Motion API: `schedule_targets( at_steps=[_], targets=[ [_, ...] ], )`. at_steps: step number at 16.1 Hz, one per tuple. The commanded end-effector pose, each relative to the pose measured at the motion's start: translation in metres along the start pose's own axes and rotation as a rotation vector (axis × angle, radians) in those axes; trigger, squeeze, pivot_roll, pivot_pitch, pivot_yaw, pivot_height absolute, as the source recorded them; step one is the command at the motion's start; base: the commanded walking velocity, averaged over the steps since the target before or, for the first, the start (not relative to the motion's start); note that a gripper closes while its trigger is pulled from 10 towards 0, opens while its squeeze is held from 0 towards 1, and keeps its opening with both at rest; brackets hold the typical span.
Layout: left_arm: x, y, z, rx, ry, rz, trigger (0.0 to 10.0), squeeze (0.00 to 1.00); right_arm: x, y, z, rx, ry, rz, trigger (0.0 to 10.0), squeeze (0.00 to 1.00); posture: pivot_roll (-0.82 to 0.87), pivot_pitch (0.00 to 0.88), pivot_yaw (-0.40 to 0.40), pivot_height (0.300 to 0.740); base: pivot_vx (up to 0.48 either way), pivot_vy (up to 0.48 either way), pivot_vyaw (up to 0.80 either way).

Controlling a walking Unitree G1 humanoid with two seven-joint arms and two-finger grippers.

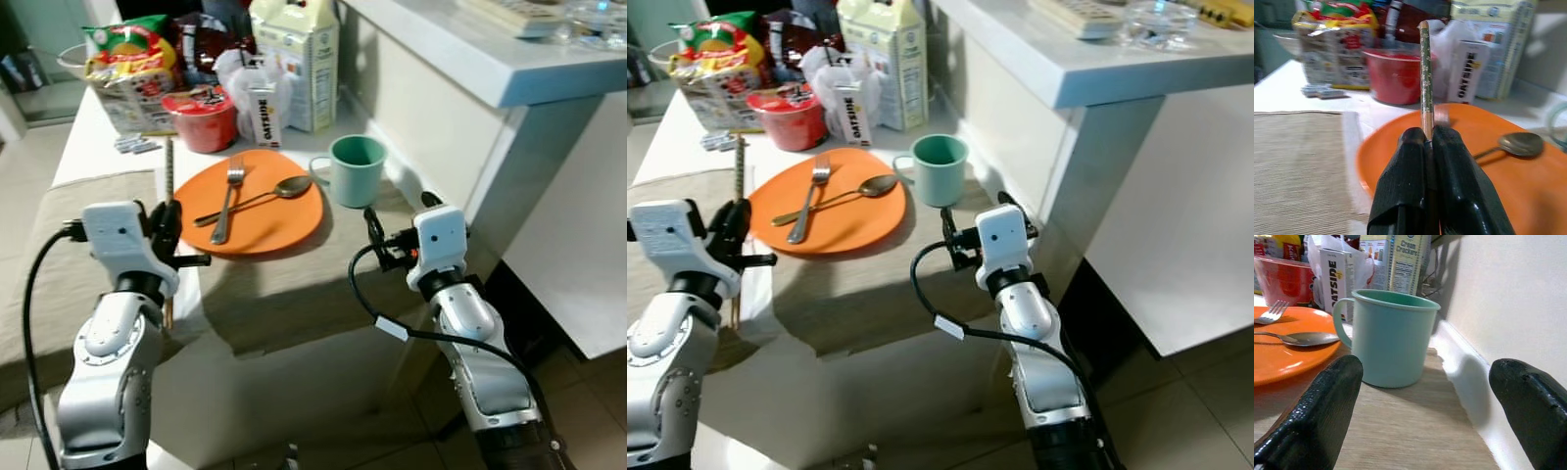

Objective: Setting the table

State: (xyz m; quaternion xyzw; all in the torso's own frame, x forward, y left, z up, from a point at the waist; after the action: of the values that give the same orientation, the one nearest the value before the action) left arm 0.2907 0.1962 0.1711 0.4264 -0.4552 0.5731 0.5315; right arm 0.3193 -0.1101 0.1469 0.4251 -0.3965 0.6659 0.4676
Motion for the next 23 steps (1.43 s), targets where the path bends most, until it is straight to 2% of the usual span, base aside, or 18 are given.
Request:
schedule_targets(
  at_steps=[1,4,6,9,19,23],
  targets=[
    [-0.002,-0.003,0.002,-0.012,0.008,0.001,0.0,0.0,0.004,0.002,0.006,-0.025,0.005,0.015,10.0,0.0,-0.07,0.0,0.053,0.74,0.0,0.0,0.0],
    [0.0,-0.009,0.008,-0.021,0.025,0.021,0.0,0.0,0.002,0.002,0.007,-0.025,0.008,0.007,10.0,0.0,-0.08,0.0,0.055,0.74,0.0,0.0,0.0],
    [0.003,-0.013,0.004,0.005,0.029,0.038,0.0,0.0,0.0,-0.001,0.008,-0.038,-0.011,-0.004,10.0,0.0,-0.07,0.0,0.059,0.74,0.0,0.0,0.0],
    [0.01,-0.019,0.007,-0.011,0.043,0.049,0.0,0.0,0.0,-0.006,0.006,-0.035,-0.027,-0.007,10.0,0.0,-0.06,0.002,0.06,0.74,-0.195,-0.161,0.0],
    [0.012,-0.017,0.007,0.002,0.05,0.058,0.0,0.0,-0.006,-0.007,0.001,0.005,-0.029,-0.026,10.0,0.0,-0.04,0.019,0.039,0.74,-0.339,0.0,0.0],
    [0.011,-0.018,0.008,-0.003,0.034,0.056,0.0,0.0,-0.007,-0.006,0.0,0.012,-0.03,-0.034,10.0,0.0,-0.04,0.022,0.038,0.74,-0.065,0.0,0.0]
  ],
)
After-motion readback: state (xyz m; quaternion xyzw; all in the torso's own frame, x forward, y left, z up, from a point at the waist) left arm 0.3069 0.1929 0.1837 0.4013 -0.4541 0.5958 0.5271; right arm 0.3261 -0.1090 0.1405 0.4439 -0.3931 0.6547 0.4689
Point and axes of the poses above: a point about 5 cm out from each wrist's last joint towards the gripper, its own y axis pointing back from the gripper into the wrist, its own x axis along the axis of the wrist's last joint, z = x × y, the point moved 3 cm from there along -y, pointing out of the wrist towards the gripper, and after that the axes turned 8 degrees about y, right-handed, at the moved point
